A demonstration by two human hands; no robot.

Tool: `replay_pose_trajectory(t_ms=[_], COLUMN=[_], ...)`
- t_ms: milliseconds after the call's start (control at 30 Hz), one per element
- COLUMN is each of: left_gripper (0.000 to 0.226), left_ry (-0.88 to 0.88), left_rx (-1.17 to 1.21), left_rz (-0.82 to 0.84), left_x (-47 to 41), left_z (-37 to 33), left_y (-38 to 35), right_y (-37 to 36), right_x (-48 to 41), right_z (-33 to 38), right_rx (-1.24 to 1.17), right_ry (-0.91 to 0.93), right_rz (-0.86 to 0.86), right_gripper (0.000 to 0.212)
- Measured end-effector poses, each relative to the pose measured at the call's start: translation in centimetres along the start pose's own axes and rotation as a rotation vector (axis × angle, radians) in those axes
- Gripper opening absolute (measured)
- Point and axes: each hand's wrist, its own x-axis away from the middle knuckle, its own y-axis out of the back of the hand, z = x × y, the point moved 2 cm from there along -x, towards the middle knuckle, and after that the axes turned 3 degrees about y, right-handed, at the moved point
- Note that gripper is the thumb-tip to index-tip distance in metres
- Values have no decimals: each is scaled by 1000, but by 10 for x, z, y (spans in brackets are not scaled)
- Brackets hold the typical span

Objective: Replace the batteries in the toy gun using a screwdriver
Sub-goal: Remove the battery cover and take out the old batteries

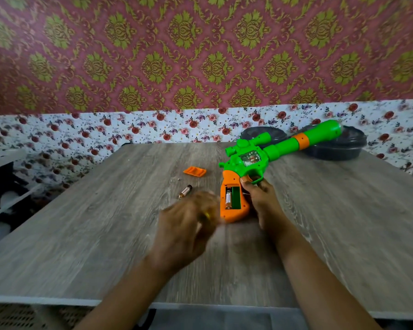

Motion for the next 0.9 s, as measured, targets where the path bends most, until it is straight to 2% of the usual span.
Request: replay_pose_trajectory(t_ms=[67, 133, 167, 233, 300, 367, 533, 733, 900], left_gripper=[10, 4, 8, 21, 31, 37, 36, 42, 31], left_ry=[283, 462, 502, 573, 648, 686, 692, 592, 659], left_rx=[156, 120, 22, -110, -135, -137, -143, -366, -399], left_rz=[-116, -105, -49, 182, 467, 602, 552, 521, 464], left_x=[-8, -17, -22, -30, -33, -29, -26, -25, -24], left_z=[5, 13, 17, 28, 37, 43, 45, 35, 32], left_y=[2, -4, -10, -24, -35, -41, -42, -49, -55], right_y=[-2, -3, -3, -3, -2, -2, -1, -3, -5], right_x=[3, 5, 5, 6, 5, 4, 1, 3, 4], right_z=[3, 5, 6, 6, 6, 6, 5, 7, 9], right_rx=[17, 31, 35, 37, 29, 36, 51, 5, 49], right_ry=[16, 26, 30, 44, 49, 46, 32, 44, 113], right_rz=[39, 65, 68, 60, 49, 38, -2, -18, -76], right_gripper=[28, 30, 31, 32, 33, 32, 29, 29, 24])
